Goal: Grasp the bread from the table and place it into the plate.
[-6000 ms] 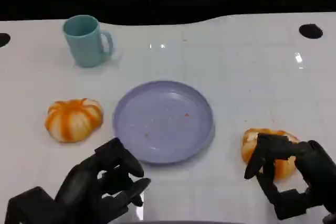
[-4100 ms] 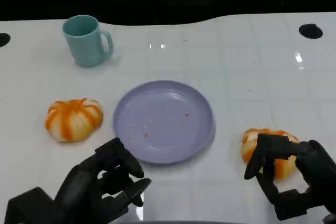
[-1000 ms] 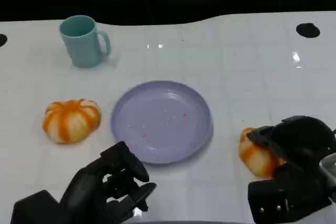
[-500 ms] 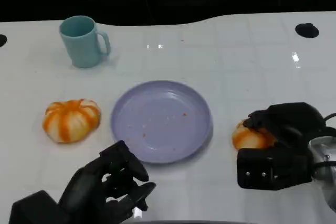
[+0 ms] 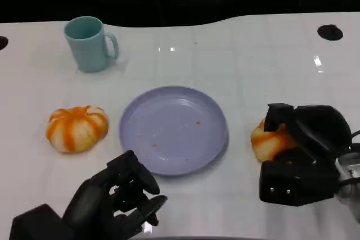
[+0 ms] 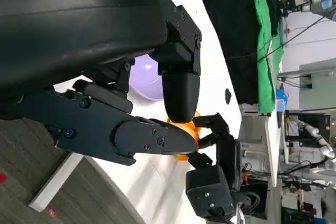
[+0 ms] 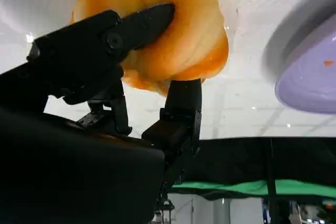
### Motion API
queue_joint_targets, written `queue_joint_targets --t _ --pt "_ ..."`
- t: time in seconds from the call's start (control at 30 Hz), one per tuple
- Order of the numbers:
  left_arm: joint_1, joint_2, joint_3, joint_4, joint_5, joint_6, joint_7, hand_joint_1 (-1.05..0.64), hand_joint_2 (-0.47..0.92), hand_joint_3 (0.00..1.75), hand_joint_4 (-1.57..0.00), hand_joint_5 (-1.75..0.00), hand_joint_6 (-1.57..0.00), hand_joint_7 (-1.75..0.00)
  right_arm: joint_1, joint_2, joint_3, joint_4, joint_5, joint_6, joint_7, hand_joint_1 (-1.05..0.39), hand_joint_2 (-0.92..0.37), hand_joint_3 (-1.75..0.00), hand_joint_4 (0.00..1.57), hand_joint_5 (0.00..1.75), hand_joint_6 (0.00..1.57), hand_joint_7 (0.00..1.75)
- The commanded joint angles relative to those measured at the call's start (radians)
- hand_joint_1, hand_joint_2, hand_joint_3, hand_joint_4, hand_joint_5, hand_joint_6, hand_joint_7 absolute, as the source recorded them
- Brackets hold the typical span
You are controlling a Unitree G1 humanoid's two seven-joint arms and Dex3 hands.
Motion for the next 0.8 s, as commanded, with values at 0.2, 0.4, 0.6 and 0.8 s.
queue_joint_targets --t 0.2,0.4,0.6,0.8 --pt "0.008 0.013 0.004 -0.009 0.010 -0.002 0.007 -0.56 0.92 0.24 -0.64 -1.75 -0.45 -1.68 0.001 -0.007 -0.032 -0.032 0.047 -0.018 -0.087 -0.15 -0.49 -1.00 0.86 1.75 0.67 1.75" --pt "0.006 0.012 0.005 -0.012 0.002 0.011 0.007 -0.54 0.92 0.25 -0.63 -1.75 -0.44 -1.68 0.004 -0.002 -0.049 -0.123 0.067 -0.015 -0.073 -0.14 -0.41 -1.06 0.92 1.75 0.69 1.74" --pt "0.008 0.012 0.004 -0.011 0.008 0.006 0.008 -0.54 0.92 0.25 -0.63 -1.75 -0.44 -1.68 -0.013 0.007 -0.052 -0.165 0.088 -0.056 -0.067 -0.10 -0.40 -1.03 0.95 1.75 0.71 1.74" --pt "0.010 0.012 0.001 -0.011 0.011 0.001 0.007 -0.53 0.92 0.24 -0.64 -1.75 -0.44 -1.69 -0.047 0.047 -0.048 -0.173 0.124 -0.096 -0.020 -0.09 -0.38 -1.17 0.96 1.75 0.74 1.75"
